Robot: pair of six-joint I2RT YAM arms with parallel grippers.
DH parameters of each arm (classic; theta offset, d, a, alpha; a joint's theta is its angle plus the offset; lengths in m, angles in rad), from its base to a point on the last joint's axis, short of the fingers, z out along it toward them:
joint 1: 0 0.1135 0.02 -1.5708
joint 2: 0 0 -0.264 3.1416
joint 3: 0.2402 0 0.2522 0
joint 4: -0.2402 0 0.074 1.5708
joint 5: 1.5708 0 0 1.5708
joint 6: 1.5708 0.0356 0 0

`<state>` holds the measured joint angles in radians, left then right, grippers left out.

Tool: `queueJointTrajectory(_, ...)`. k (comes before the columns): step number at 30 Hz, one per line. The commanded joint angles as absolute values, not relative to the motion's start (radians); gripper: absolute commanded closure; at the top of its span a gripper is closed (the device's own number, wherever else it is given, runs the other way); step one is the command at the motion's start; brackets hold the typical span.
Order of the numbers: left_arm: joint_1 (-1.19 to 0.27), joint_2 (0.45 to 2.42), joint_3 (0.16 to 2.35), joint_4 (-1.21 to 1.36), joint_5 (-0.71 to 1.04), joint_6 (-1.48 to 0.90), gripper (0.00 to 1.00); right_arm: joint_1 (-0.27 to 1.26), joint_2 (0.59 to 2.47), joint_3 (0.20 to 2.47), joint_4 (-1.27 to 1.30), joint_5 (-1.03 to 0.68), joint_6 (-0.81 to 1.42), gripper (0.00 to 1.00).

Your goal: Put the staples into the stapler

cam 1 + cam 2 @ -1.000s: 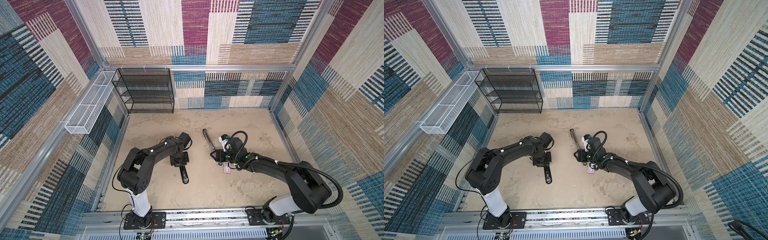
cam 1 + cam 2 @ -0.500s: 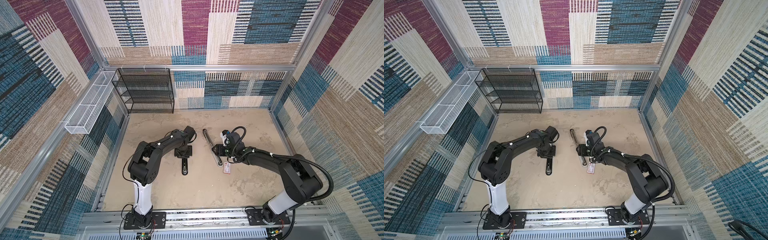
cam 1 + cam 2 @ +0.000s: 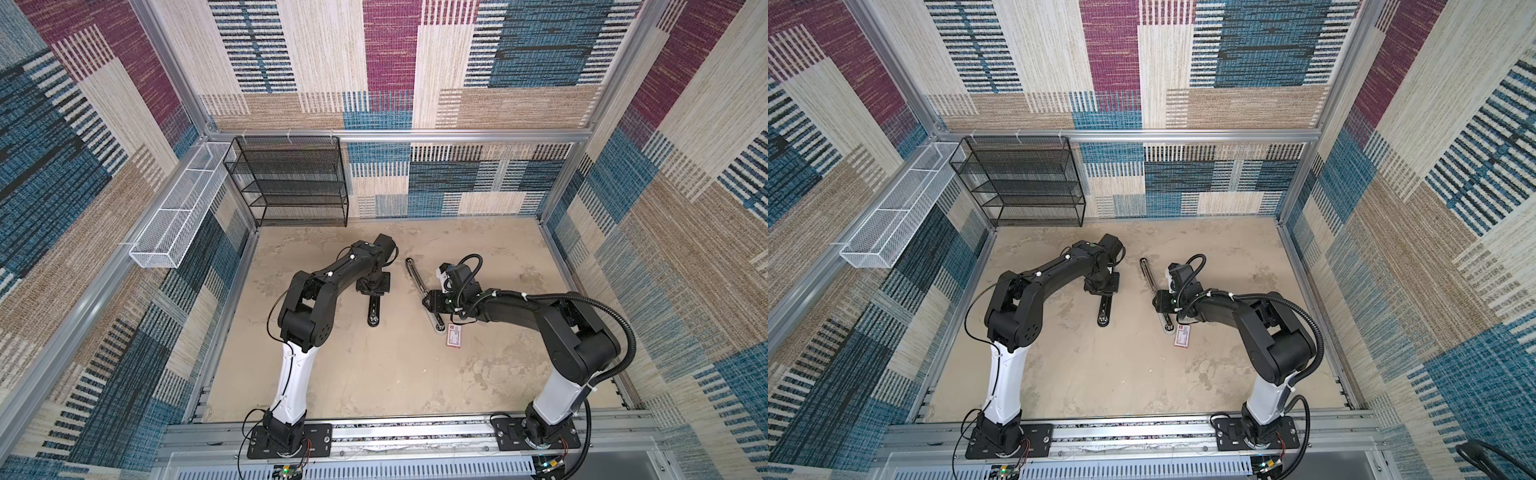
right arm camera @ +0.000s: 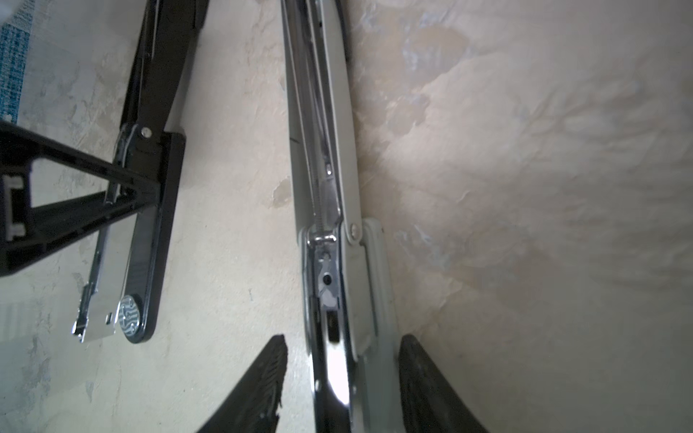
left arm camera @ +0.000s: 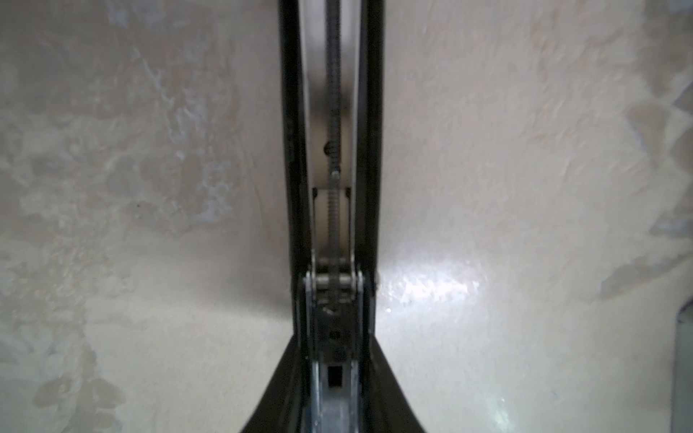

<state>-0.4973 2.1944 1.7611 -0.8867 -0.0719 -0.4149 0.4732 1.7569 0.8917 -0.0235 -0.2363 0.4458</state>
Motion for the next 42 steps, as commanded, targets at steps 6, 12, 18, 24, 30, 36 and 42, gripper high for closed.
queueJointTrajectory(6,-0.485,2.189,1.768,-0.908,-0.05,-0.387,0.88,0.489,1.82,0.96,-0.065,-0.268,0.487,0.57)
queueJointTrajectory(12,-0.485,2.183,1.755,-0.907,-0.035,-0.399,0.88,0.5,1.88,1.03,-0.12,-0.137,0.549,0.6)
queueJointTrajectory(18,-0.486,2.183,1.75,-0.907,-0.03,-0.4,0.89,0.5,1.921,1.098,-0.136,-0.054,0.566,0.61)
queueJointTrajectory(24,-0.486,2.182,1.767,-0.907,-0.05,-0.393,0.87,0.5,1.937,1.124,-0.146,-0.048,0.548,0.6)
queueJointTrajectory(30,-0.485,2.207,1.811,-0.907,-0.077,-0.365,0.85,0.5,1.899,1.09,-0.136,-0.083,0.54,0.6)
queueJointTrajectory(36,-0.482,2.214,1.823,-0.911,-0.065,-0.365,0.68,0.5,1.846,1.068,-0.126,-0.106,0.531,0.5)
queueJointTrajectory(42,-0.483,2.161,1.798,-0.919,-0.054,-0.371,0.55,0.499,1.743,1.028,-0.144,-0.079,0.507,0.4)
